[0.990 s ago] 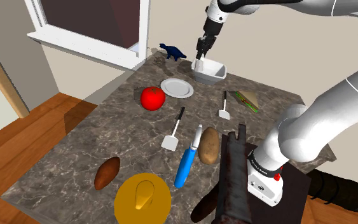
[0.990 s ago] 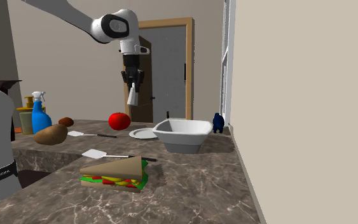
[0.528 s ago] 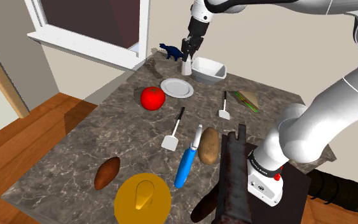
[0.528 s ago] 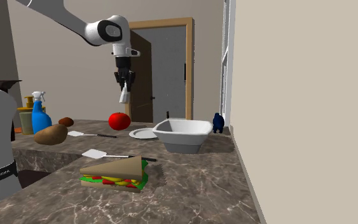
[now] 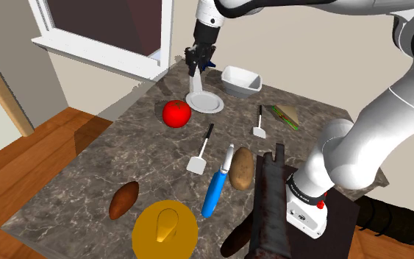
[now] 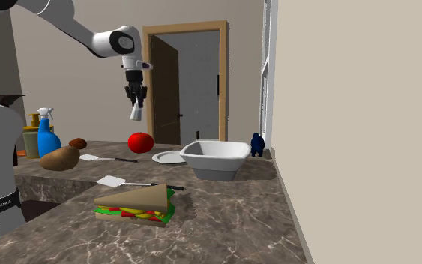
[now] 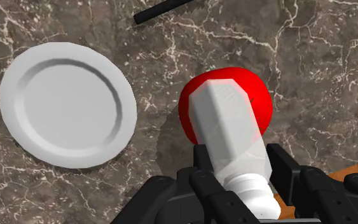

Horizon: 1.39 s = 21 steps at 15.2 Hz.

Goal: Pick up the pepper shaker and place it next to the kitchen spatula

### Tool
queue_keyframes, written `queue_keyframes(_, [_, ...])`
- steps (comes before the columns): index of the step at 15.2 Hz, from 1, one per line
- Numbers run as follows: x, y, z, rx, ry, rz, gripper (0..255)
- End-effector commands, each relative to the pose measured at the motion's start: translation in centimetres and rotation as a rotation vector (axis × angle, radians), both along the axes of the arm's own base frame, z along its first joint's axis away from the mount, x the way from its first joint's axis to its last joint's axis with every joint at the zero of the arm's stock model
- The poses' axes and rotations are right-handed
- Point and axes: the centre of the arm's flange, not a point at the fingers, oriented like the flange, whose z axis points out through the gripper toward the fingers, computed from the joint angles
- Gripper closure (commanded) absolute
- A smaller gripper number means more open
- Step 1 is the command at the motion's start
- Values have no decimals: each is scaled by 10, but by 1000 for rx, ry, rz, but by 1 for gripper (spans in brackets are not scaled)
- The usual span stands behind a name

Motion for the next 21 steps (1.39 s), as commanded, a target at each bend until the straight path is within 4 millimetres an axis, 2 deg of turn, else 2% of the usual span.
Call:
queue_keyframes(1, [2,25,2,1,0,-1,255])
queue_keyframes(14, [16,198,3,1,0,-1,255])
queue_keyframes(21, [16,198,-34,1,0,-1,255])
